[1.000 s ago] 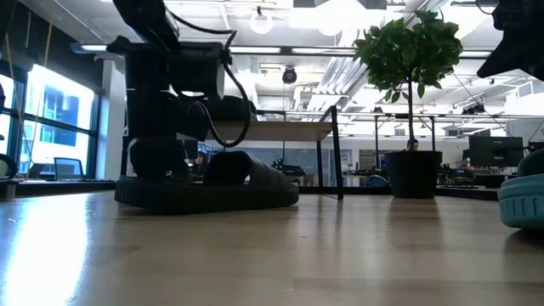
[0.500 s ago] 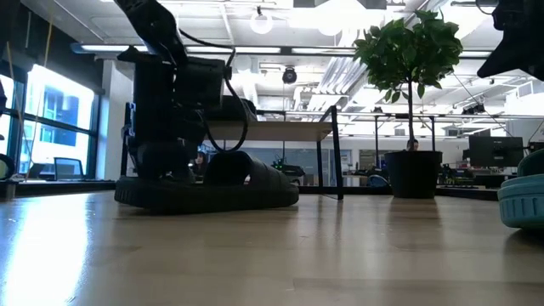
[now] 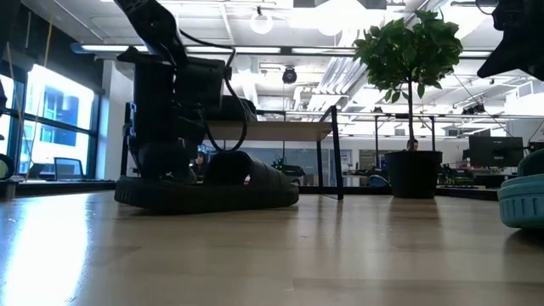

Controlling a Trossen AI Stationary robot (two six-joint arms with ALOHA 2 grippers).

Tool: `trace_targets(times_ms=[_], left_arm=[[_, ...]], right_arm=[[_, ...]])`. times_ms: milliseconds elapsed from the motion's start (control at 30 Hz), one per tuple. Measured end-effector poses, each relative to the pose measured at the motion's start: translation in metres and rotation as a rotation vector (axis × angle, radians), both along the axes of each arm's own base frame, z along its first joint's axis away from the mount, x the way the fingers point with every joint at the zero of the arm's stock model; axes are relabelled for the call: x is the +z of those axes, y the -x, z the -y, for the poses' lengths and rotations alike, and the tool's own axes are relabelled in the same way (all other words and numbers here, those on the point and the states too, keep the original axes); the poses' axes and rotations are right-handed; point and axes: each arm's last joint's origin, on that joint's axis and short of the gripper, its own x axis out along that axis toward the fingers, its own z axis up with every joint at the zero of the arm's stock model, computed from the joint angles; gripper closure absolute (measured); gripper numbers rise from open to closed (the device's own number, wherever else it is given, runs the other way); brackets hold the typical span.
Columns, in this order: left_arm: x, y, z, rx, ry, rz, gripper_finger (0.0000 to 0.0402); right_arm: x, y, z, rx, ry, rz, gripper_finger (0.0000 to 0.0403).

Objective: Pick and place slides into the shelf
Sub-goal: Put the right black slide under the shelf, then put the black slide under the shelf

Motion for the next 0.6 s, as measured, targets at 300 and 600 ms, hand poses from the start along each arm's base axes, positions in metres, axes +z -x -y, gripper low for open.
trace_targets(times_ms=[300,600], left_arm=[[0.0,-0.003,0.011,-0.041,0.006,0.004,0.0397],[0.03,-0.007,0.027,-0.034,0.033,0.142,0.0365]], right_arm=[[0.0,0.0,0.0,-0.003,0.003,-0.001,0.0403],[0.0,0.0,0.0,-0.001,0.005,-0.002,0.0403]])
